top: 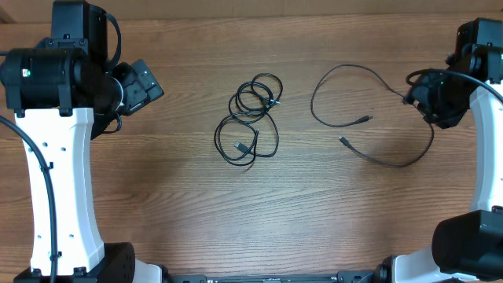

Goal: Untangle cables

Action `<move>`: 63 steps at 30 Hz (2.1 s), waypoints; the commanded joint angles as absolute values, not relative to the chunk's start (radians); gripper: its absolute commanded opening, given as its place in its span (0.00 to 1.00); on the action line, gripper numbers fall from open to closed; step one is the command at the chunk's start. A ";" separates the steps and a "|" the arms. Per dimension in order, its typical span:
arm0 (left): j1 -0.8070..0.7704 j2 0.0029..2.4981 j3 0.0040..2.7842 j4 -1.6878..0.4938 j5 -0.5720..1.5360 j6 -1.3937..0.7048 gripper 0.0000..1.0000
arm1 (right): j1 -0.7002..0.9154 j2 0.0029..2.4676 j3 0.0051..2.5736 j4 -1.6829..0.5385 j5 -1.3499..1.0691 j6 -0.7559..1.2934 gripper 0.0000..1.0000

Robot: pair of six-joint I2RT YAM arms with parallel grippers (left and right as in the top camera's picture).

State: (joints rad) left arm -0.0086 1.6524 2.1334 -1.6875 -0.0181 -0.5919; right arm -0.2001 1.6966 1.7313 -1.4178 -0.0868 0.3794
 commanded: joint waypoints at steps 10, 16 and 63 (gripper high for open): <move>-0.007 1.660 2.128 -1.689 -0.017 -0.572 1.00 | -0.042 1.702 1.732 -1.446 -0.473 0.097 0.76; -0.007 1.660 2.128 -1.689 -0.017 -0.572 0.99 | 0.045 1.685 1.733 -1.447 -0.473 0.157 0.76; -0.007 1.660 2.128 -1.689 -0.018 -0.572 1.00 | 0.072 1.305 1.721 -1.476 -0.393 0.149 1.00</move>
